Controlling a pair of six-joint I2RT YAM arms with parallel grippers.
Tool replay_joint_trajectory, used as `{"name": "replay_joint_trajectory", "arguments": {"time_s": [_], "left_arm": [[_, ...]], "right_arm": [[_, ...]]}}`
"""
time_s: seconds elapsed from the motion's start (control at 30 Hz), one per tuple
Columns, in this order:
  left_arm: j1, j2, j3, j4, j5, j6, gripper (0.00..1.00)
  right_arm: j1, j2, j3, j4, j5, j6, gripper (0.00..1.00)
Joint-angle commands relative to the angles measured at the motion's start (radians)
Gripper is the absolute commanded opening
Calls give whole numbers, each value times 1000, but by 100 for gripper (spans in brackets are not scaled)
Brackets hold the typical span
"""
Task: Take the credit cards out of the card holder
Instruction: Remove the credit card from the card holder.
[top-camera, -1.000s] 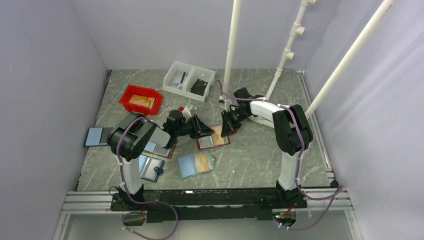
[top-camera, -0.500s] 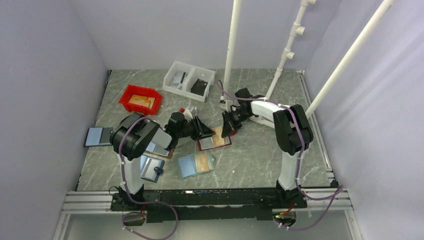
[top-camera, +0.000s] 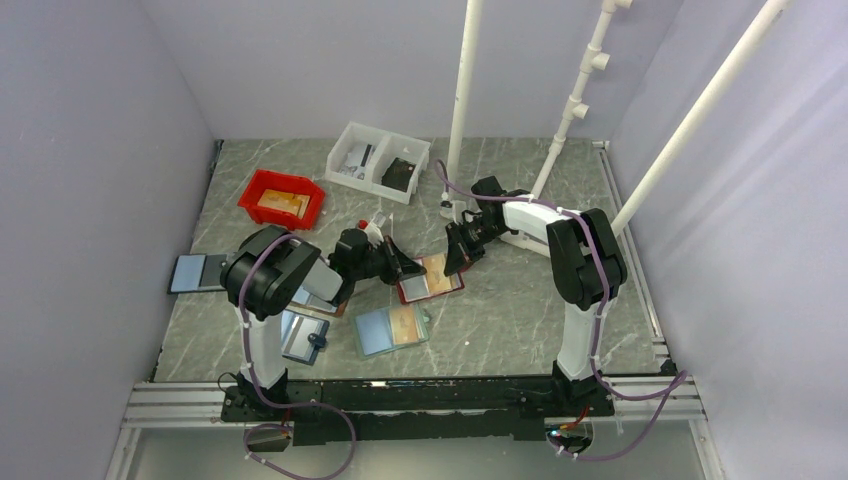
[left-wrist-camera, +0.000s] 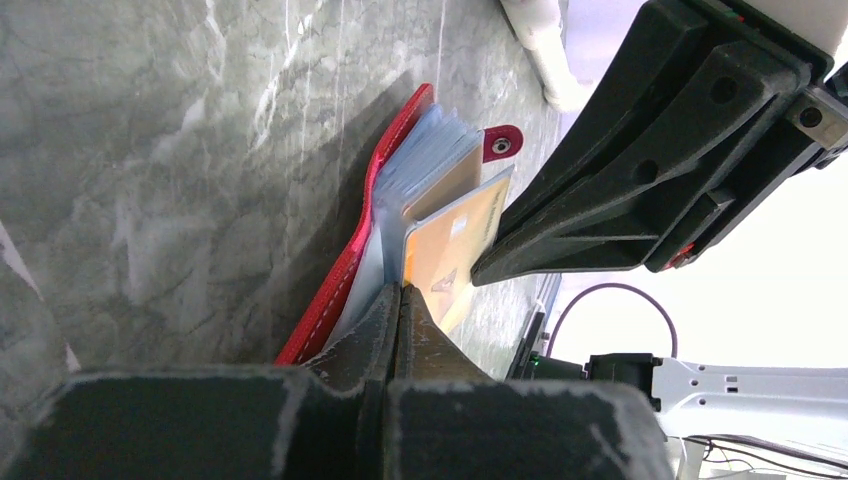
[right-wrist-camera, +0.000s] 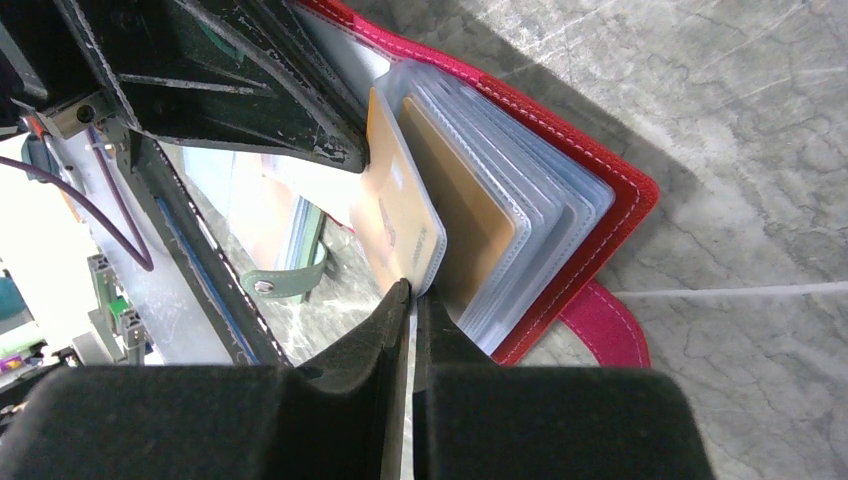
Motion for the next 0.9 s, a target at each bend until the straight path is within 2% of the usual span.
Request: {"name": "replay_joint_trajectory", "arguments": {"time_s": [0.0, 0.87], "left_arm": [[-16, -62, -10, 95, 49, 23, 0], [4, -115, -98, 65, 54, 31, 0]], "right_arm": [[10, 13, -4, 28, 15, -27, 0], [12, 8, -1, 15, 30, -82, 0]]}}
